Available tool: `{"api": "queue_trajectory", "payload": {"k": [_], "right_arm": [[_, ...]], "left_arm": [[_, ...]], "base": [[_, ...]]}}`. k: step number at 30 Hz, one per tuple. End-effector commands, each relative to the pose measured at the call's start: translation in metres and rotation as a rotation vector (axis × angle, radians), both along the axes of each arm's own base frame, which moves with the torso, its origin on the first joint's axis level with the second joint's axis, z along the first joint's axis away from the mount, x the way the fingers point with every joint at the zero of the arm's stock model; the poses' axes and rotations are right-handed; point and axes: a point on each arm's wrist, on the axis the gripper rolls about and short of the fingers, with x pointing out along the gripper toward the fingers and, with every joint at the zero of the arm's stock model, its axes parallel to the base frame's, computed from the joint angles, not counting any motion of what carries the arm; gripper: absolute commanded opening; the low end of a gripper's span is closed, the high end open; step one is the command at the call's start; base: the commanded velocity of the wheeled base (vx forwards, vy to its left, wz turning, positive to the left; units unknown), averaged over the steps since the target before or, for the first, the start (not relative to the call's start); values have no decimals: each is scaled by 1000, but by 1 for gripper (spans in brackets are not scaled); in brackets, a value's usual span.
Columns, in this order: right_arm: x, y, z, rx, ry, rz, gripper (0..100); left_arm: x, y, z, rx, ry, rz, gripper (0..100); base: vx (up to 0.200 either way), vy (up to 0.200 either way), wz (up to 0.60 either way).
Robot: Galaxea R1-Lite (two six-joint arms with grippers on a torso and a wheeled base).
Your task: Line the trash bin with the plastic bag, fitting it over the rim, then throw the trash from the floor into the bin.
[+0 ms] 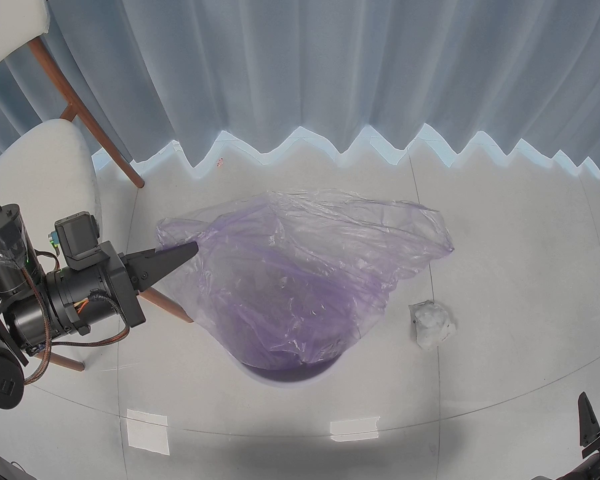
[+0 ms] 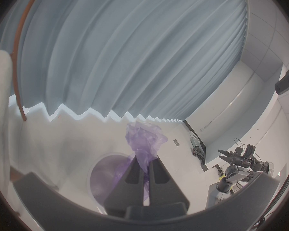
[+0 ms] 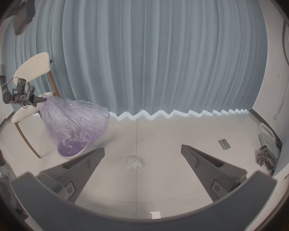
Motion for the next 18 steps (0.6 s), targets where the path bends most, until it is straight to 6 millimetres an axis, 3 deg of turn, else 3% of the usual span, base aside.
{"api": "queue_trajectory", "payload": {"k": [1, 8, 13, 18], "right_arm": [[0, 0, -5, 0, 2, 0, 100], [0, 0, -5, 0, -1, 0, 100], [0, 0, -5, 0, -1, 0, 100], [0, 0, -5, 0, 2, 0, 100]], "left_arm": [[-1, -7, -11, 13, 12, -24, 0], [2, -1, -19, 23, 38, 8, 0], [-11, -3, -22, 57, 10, -21, 0], [-10, -5, -25, 108, -34, -27, 0]], "base": [[200, 0, 0], [0, 0, 0], [0, 0, 0], [0, 0, 0]]}}
